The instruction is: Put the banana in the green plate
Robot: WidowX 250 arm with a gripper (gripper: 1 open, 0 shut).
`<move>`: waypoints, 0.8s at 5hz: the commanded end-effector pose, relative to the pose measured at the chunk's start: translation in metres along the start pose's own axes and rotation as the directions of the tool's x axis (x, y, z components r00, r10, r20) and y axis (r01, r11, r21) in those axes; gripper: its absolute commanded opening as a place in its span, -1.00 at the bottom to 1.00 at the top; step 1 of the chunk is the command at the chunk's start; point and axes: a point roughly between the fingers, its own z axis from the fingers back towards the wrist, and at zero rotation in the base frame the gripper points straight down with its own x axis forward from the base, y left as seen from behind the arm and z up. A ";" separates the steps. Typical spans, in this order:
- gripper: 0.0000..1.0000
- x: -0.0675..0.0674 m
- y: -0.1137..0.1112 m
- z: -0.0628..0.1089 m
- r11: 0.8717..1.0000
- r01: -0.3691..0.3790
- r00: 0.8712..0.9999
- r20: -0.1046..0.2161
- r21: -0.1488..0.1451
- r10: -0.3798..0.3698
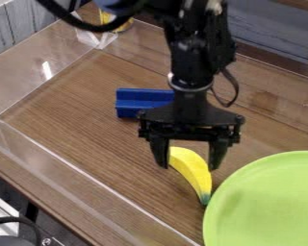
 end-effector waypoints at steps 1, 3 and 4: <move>1.00 0.001 -0.004 -0.008 0.999 -0.037 0.999 0.018 -0.038 0.038; 1.00 0.002 -0.003 -0.025 0.996 -0.066 0.998 0.010 -0.058 0.067; 1.00 0.006 -0.002 -0.031 0.995 -0.079 0.997 0.003 -0.068 0.079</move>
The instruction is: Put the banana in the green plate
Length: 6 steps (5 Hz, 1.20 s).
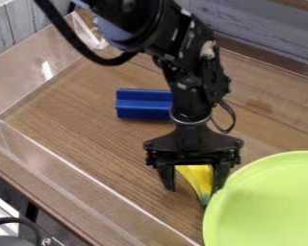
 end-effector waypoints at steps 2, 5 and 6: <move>1.00 0.009 0.002 -0.004 0.999 -0.012 1.000 0.010 -0.030 0.012; 1.00 0.018 0.003 -0.012 0.999 -0.007 1.000 0.010 -0.040 0.007; 1.00 0.021 0.004 -0.014 0.999 -0.011 1.000 0.011 -0.044 0.012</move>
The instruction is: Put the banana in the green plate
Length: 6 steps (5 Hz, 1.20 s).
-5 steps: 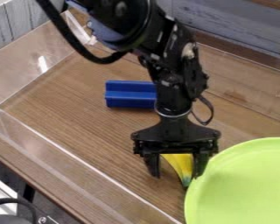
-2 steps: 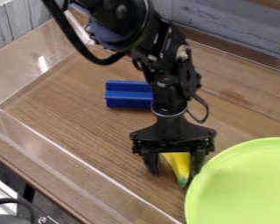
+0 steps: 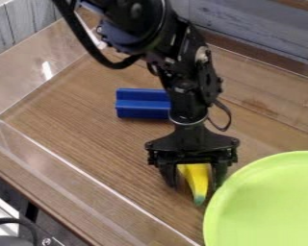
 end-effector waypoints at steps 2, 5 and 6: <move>-1.00 0.005 0.001 -0.001 1.000 0.003 1.000 0.012 -0.005 -0.003; -1.00 -0.002 -0.001 0.011 0.998 0.057 0.998 -0.002 0.028 -0.057; -1.00 -0.004 -0.003 0.015 0.996 0.076 0.997 -0.007 0.039 -0.076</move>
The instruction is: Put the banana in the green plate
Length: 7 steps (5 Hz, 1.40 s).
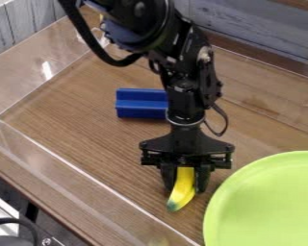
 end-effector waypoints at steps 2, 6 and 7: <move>-1.00 0.003 -0.011 0.025 0.998 0.053 0.997 0.048 -0.016 -0.052; -1.00 -0.011 -0.026 0.058 0.994 0.107 0.991 0.076 -0.008 -0.107; -1.00 -0.018 -0.038 0.061 0.992 0.125 0.989 0.084 -0.025 -0.122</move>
